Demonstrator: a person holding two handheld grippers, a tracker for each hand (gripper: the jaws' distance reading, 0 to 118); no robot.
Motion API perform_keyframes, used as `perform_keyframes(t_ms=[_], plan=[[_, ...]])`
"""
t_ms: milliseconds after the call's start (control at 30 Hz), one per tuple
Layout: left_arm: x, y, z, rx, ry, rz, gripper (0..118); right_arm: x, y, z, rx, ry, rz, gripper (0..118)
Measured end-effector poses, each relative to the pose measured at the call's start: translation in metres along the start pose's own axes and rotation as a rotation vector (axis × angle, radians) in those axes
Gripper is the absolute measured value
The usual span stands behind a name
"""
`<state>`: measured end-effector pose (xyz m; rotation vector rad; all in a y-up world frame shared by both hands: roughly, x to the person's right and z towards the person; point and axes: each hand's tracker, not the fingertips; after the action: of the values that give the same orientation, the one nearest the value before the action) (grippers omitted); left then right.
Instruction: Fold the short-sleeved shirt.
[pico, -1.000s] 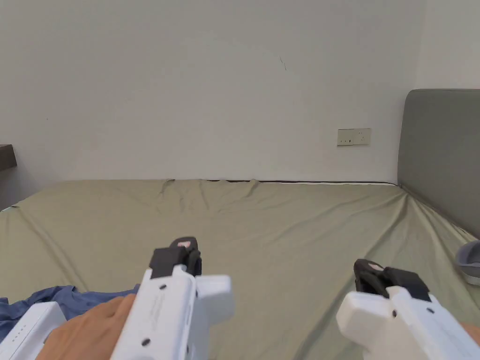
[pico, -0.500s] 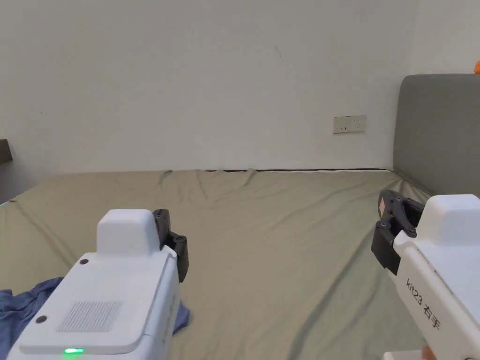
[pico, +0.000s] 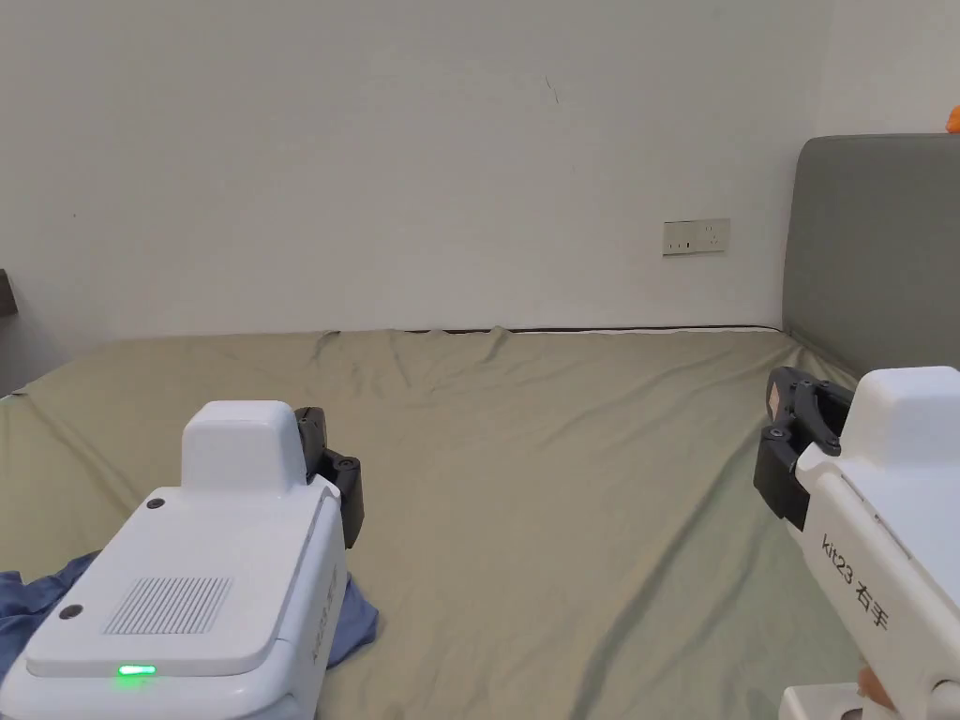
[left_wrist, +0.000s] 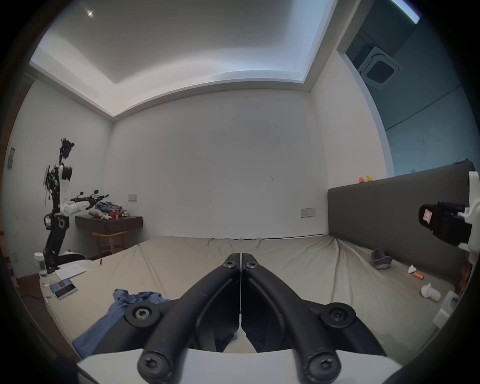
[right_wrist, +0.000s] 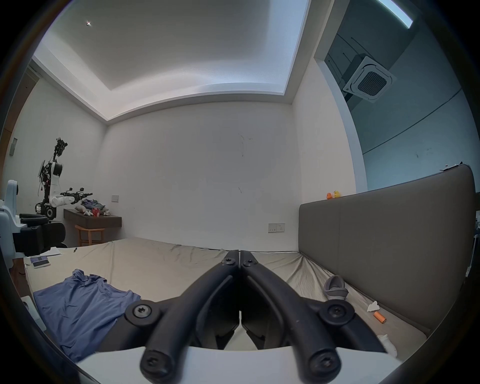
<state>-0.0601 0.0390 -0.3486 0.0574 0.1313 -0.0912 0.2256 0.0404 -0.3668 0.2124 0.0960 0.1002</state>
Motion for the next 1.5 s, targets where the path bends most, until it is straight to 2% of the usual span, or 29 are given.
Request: perform_keyframes(t_ms=[533, 667, 800, 867, 900, 1033, 1167, 1267, 1300, 1333, 1367, 1400, 1500], plan=[[-0.001, -0.001, -0.002, 0.003, -0.038, 0.088, 0, 0.003, -0.007, -0.008, -0.034, 0.003, 0.011, 0], [0.0, -0.002, -0.005, -0.014, -0.032, 0.066, 0, 0.003, -0.01, -0.009, -0.041, 0.007, 0.022, 0], [-0.006, -0.002, -0.005, -0.015, -0.037, 0.091, 0, 0.0, -0.012, -0.013, -0.055, 0.007, 0.01, 0], [-0.011, -0.003, -0.004, -0.021, -0.028, 0.063, 0, -0.007, -0.013, -0.016, -0.088, 0.023, -0.03, 0], [-0.016, -0.004, -0.002, -0.034, -0.003, 0.044, 0, -0.014, -0.013, -0.017, -0.062, 0.048, -0.011, 0], [-0.049, -0.011, 0.008, -0.065, 0.082, 0.045, 0, -0.058, -0.017, -0.035, -0.066, 0.177, -0.032, 0], [-0.092, -0.022, 0.016, -0.094, 0.23, 0.05, 0, -0.107, -0.02, -0.055, -0.07, 0.337, -0.06, 0], [-0.119, -0.033, 0.006, -0.183, 0.219, 0.075, 43, -0.135, -0.023, -0.068, -0.077, 0.426, -0.103, 0], [-0.127, -0.038, -0.005, -0.228, 0.202, 0.102, 43, -0.142, -0.024, -0.074, -0.085, 0.456, -0.119, 0], [-0.134, -0.045, -0.02, -0.288, 0.179, 0.137, 86, -0.148, -0.027, -0.08, -0.092, 0.477, -0.133, 0], [-0.137, -0.055, -0.035, -0.329, 0.16, 0.183, 118, -0.153, -0.03, -0.086, -0.103, 0.491, -0.147, 0], [-0.136, -0.069, -0.05, -0.337, 0.116, 0.212, 108, -0.158, -0.033, -0.093, -0.108, 0.497, -0.15, 0], [-0.155, -0.094, -0.106, -0.45, 0.074, 0.27, 118, -0.169, -0.046, -0.115, -0.123, 0.512, -0.157, 0]])
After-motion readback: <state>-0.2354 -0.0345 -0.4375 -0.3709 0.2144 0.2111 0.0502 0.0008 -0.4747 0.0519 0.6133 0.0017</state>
